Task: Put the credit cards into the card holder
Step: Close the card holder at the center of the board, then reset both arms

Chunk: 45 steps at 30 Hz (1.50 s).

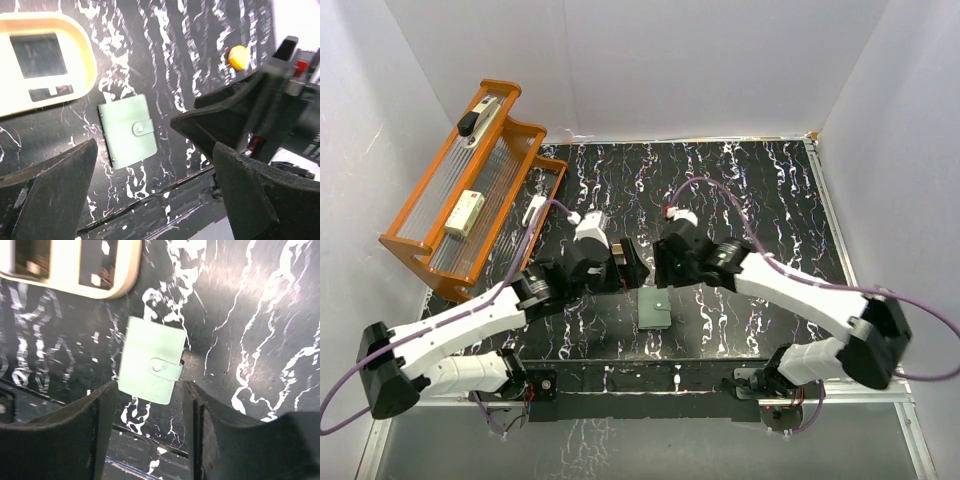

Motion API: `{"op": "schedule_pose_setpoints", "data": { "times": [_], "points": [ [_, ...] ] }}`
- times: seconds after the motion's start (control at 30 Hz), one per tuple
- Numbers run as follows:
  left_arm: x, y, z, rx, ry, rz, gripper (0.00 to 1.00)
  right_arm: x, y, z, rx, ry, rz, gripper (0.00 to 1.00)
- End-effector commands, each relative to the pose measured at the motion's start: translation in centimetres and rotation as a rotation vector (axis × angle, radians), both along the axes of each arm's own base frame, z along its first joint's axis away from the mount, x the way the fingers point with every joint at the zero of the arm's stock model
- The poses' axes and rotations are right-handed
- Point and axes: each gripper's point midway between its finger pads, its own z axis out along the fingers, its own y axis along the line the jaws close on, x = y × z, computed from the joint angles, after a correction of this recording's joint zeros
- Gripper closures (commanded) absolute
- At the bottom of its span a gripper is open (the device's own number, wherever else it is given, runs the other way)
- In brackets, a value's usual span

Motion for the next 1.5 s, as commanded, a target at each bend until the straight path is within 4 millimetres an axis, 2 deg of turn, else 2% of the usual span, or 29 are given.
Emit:
{"op": "schedule_pose_setpoints", "data": {
  "times": [0.0,0.1,0.13,0.27,0.4,0.53,0.7,0.8,0.93,1.1,1.27,1.47],
  "points": [
    [-0.1,3.5,5.3,0.068,-0.114,0.014,0.01,2.2,-0.7,9.1,0.160,-0.247,-0.092,0.39],
    [-0.4,4.3,8.2,0.065,-0.170,-0.013,0.01,2.1,-1.5,13.3,0.220,-0.327,-0.095,0.06],
    [-0.6,4.4,9.0,0.059,-0.185,-0.033,0.01,2.0,-1.8,14.3,0.225,-0.343,-0.094,0.02],
    [-1.4,4.7,12.3,-0.020,-0.217,-0.049,0.01,1.1,-2.8,17.5,0.306,-0.397,-0.112,0.02],
    [-2.1,5.9,14.2,-0.068,-0.220,-0.016,0.01,0.0,-3.9,19.6,0.440,-0.464,-0.137,0.02],
    [-2.5,7.5,13.6,-0.049,-0.248,-0.003,0.01,-0.5,-5.8,20.0,0.483,-0.535,-0.181,0.02],
    [-2.6,9.7,11.7,0.021,-0.230,0.051,0.01,-1.2,-5.5,19.9,0.524,-0.531,-0.152,0.02],
    [-2.9,9.4,11.6,-0.032,-0.244,0.033,0.01,-1.2,-5.0,19.1,0.515,-0.508,-0.139,0.02],
    [-3.1,9.1,10.5,-0.091,-0.256,0.034,0.01,-1.0,-4.2,17.6,0.502,-0.466,-0.125,0.02],
    [-3.3,8.8,10.0,-0.131,-0.273,0.022,0.01,-0.9,-3.5,17.1,0.510,-0.451,-0.116,0.02],
    [-2.9,9.5,9.7,-0.086,-0.269,0.048,0.01,-0.8,-3.9,17.6,0.522,-0.481,-0.131,0.02],
    [-2.5,9.0,11.0,-0.081,-0.293,0.036,0.01,-0.7,-3.8,18.8,0.535,-0.507,-0.119,0.02]
  ]
}}
